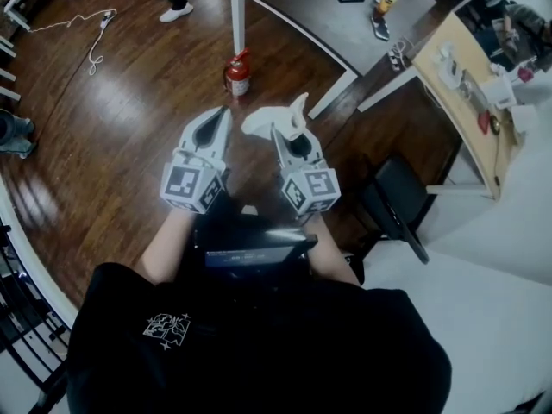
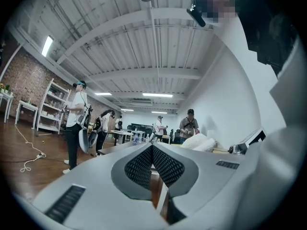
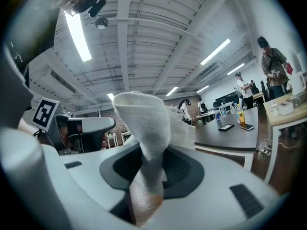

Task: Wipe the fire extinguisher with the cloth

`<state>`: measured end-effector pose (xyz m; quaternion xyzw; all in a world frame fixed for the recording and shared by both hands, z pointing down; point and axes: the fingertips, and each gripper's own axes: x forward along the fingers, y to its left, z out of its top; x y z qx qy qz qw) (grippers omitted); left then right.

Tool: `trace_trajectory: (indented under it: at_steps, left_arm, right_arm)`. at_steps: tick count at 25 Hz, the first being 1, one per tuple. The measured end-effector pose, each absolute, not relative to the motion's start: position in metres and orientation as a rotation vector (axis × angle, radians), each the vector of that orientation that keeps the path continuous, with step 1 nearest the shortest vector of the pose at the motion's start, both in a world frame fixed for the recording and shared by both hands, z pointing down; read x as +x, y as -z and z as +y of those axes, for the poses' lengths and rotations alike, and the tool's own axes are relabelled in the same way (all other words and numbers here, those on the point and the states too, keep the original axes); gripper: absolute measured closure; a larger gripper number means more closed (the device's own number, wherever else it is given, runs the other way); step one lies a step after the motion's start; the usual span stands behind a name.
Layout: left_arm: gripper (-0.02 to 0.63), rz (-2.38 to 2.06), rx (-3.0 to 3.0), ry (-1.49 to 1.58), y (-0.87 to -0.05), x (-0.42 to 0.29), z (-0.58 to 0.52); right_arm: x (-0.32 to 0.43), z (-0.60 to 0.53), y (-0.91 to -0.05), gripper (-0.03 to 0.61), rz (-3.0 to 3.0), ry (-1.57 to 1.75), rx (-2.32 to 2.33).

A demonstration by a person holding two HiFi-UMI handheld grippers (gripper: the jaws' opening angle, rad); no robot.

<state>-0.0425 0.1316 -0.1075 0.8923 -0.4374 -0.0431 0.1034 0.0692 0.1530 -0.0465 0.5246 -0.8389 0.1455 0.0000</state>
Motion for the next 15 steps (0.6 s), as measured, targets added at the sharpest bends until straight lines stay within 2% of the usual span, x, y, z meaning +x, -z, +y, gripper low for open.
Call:
trace_trajectory:
  at_steps: [15]
  left_arm:
    - [0.612,-1.222,2.662,0.122,0.12,-0.06,0.139]
  right_arm:
    - [0.018,0.152,0.072,0.439,-2.681,-0.461,1.58]
